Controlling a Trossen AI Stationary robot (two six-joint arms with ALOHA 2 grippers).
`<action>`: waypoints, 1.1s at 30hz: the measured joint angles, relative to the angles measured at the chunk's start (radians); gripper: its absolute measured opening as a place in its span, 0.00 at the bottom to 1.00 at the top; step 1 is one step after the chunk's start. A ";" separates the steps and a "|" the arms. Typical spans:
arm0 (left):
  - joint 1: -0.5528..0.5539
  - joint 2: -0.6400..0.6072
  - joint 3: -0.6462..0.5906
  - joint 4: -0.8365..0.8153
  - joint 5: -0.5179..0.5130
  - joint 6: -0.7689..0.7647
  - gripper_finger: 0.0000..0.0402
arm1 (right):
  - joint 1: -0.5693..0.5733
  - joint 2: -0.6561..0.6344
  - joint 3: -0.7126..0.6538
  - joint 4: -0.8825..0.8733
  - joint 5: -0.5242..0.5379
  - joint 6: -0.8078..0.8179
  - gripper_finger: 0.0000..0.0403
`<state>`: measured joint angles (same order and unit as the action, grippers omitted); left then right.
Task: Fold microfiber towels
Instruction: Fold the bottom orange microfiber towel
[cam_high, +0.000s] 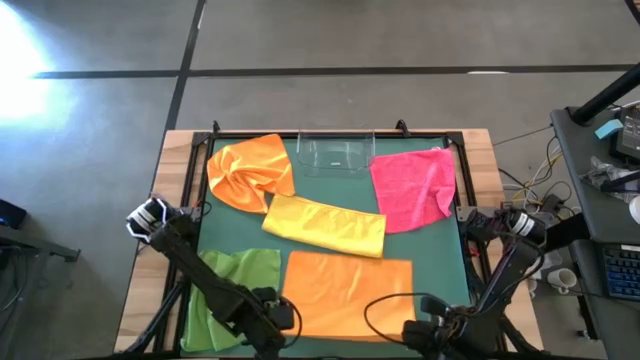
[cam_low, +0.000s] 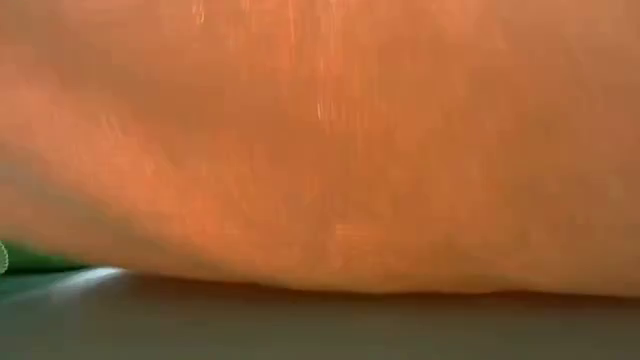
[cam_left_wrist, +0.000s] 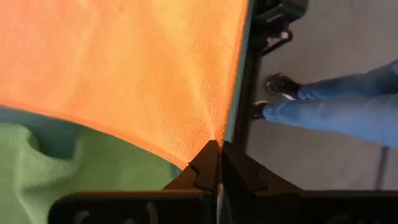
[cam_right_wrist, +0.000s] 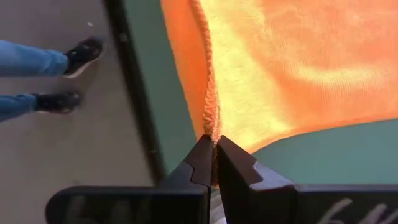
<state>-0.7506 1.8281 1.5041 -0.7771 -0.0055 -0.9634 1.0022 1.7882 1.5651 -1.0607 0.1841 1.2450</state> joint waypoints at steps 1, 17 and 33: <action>-0.004 0.000 0.006 0.004 0.004 -0.015 0.00 | 0.003 0.000 0.009 0.000 0.000 0.014 0.02; 0.131 -0.001 -0.020 -0.149 -0.190 0.106 0.00 | -0.081 0.000 -0.030 -0.201 0.154 0.063 0.02; 0.302 0.001 -0.124 -0.158 -0.202 0.110 0.00 | -0.172 -0.002 -0.232 -0.271 0.157 0.145 0.02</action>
<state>-0.4487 1.8294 1.3800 -0.9348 -0.2077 -0.8539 0.8305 1.7863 1.3334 -1.3320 0.3413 1.3901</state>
